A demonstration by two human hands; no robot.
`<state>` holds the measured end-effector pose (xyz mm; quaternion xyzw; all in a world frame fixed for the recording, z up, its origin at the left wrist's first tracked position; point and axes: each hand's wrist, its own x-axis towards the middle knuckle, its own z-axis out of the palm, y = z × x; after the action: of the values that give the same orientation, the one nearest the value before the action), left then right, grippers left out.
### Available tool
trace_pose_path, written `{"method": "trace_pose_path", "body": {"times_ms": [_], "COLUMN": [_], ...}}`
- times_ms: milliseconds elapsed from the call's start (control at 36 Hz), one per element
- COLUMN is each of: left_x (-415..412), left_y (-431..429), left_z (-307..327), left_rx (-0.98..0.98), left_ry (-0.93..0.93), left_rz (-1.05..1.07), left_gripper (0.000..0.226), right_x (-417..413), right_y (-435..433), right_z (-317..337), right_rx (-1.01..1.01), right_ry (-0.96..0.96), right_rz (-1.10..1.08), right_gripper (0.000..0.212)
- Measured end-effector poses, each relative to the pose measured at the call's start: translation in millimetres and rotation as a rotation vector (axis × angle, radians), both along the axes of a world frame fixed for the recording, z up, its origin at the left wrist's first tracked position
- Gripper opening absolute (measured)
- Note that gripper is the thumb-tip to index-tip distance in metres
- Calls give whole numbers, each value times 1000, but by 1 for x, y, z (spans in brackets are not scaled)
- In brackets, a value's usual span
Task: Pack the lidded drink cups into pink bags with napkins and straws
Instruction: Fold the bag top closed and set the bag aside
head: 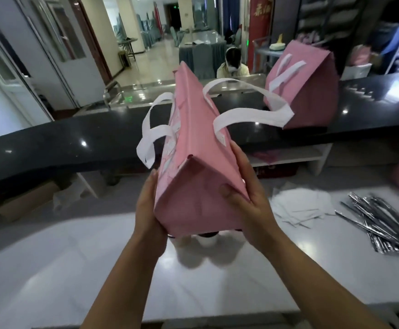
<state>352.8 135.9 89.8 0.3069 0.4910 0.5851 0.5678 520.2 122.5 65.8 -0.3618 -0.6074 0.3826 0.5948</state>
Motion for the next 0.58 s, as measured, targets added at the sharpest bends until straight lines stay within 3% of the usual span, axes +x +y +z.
{"method": "trace_pose_path", "body": {"times_ms": [139, 333, 528, 583], "left_x": [17, 32, 59, 69], "left_y": [58, 151, 233, 247], "left_z": [7, 8, -8, -14], "left_rx": [75, 61, 79, 128], "left_ry": [-65, -117, 23, 85], "left_rz": [-68, -159, -245, -258], "left_gripper": [55, 49, 50, 43], "right_x": [10, 20, 49, 61], "right_y": [57, 158, 229, 240], "right_z": [13, 12, 6, 8], "right_rx": [64, 146, -114, -139], "right_ry": [-32, -197, -637, -609], "right_rz": [-150, -419, -834, -876], "right_gripper": [64, 53, 64, 64]}}
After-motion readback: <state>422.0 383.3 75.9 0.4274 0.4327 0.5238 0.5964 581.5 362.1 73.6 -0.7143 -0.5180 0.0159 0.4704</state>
